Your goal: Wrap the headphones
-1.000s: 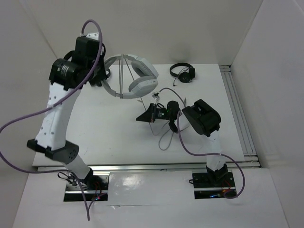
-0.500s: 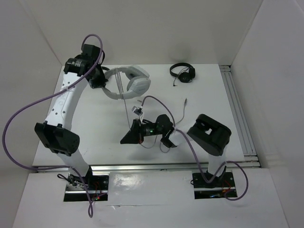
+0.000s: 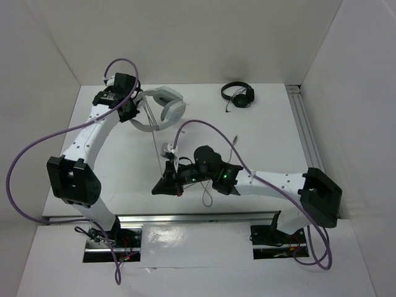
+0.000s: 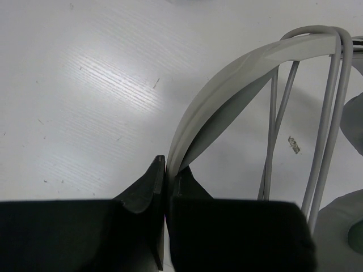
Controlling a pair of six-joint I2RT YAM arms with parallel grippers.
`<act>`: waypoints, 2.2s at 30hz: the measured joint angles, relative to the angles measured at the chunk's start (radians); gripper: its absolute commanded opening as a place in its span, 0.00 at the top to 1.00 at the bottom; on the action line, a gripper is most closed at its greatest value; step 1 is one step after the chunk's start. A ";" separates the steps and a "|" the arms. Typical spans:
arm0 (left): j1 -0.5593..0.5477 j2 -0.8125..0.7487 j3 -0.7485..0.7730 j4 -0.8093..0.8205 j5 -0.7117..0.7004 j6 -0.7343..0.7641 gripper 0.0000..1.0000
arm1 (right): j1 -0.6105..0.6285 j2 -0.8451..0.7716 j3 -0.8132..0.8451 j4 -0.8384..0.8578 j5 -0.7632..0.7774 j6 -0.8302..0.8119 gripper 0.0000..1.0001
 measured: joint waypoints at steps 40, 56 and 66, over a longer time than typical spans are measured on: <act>-0.771 -0.531 -0.420 0.266 -0.377 0.348 1.00 | -0.515 -0.183 0.370 -0.666 0.710 -0.891 0.92; -0.806 -0.442 -0.223 0.169 -0.151 0.452 1.00 | -0.719 -0.183 0.420 -0.710 0.180 -0.668 1.00; -0.818 -0.383 -0.141 0.110 -0.145 0.494 1.00 | -0.747 -0.104 0.435 -0.703 0.047 -0.567 1.00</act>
